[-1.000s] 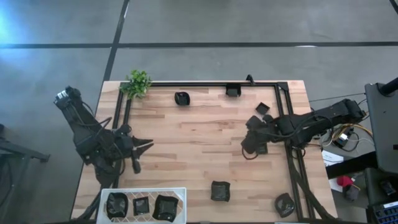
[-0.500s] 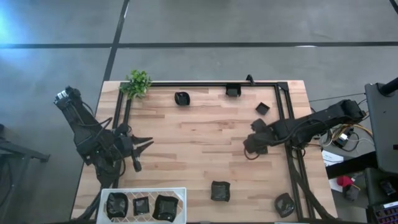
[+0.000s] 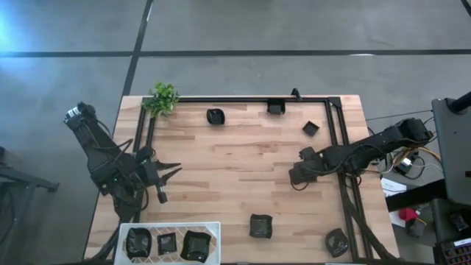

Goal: Pick & Place Mini shaped plates
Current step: Stack the black square plate on top of the other black square plates on the shelf

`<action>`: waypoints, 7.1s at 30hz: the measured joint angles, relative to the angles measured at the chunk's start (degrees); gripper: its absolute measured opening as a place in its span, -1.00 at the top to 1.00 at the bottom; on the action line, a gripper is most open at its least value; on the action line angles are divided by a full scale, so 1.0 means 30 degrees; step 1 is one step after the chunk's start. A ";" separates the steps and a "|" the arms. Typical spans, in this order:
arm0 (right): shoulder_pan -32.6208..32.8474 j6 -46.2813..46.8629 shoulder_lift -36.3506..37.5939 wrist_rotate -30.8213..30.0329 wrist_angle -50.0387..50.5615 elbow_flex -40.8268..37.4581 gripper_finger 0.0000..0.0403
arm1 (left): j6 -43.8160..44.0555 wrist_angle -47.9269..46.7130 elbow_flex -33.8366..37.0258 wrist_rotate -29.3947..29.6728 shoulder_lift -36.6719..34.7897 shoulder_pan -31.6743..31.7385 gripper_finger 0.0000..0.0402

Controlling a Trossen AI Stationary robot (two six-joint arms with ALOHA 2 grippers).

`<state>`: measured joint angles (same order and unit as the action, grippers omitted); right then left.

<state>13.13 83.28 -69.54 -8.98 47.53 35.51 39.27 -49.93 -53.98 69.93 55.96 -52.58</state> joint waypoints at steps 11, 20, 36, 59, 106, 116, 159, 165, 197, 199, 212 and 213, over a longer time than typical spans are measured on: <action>0.0044 0.0534 0.0000 0.0009 -0.2540 -0.1422 0.12 | -0.0658 0.0005 -0.0058 -0.0470 -0.0011 0.0000 0.73; 0.0044 0.0235 0.0000 0.0003 -0.2558 -0.2127 0.12 | -0.0563 0.0673 -0.0559 -0.0450 -0.0029 0.0000 0.73; 0.0044 -0.1419 0.0000 0.0002 -0.2551 -0.2274 0.50 | -0.0759 0.1774 -0.1311 0.0606 -0.0022 0.0000 0.73; 0.0073 -0.6492 0.0000 -0.0133 -0.2457 0.0274 0.95 | -0.2710 0.1935 -0.1311 0.0501 -0.0022 -0.0002 0.73; 0.0058 -3.4010 0.0000 -0.6468 -0.9335 0.5580 0.96 | -0.6133 0.3378 -0.1282 -0.2476 0.2276 0.4288 0.34; 0.0066 -3.8770 -0.0543 -0.6299 -0.9545 0.5573 0.96 | -1.2164 0.8093 -0.1282 -0.5320 0.4699 0.7375 0.34; 0.0124 -4.4821 -0.8947 -0.3429 -0.9443 1.1547 0.96 | -1.9171 1.3280 -0.1290 -1.0162 1.0703 1.0458 0.34; 0.0124 -4.4768 -0.8937 -0.3428 -0.9487 1.1547 0.96 | -1.9240 1.3266 -0.1290 -1.1299 1.0703 1.0757 0.36; 0.0138 -4.5902 -0.8918 -0.3408 -0.9554 1.1533 0.83 | -1.9980 1.3274 -0.1290 -1.1569 1.0703 1.0805 1.00; 0.0174 -4.5899 -0.8918 -0.3404 -0.9549 1.1533 0.75 | -1.9940 1.3281 -0.1290 -1.1561 1.0703 1.0805 1.00; 0.0641 -4.3360 -0.8204 -0.3485 -0.9473 1.1518 0.41 | -1.7193 1.0718 -0.1304 -1.1809 0.9217 1.0656 1.00; 0.0641 -4.3023 -0.8073 -0.3480 -0.9476 1.1518 0.41 | -1.6894 1.0389 -0.1304 -1.1808 0.9012 1.0622 1.00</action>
<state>15.05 -45.78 -93.76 -19.42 19.10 70.06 -11.41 -18.76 -57.89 34.50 83.00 -20.71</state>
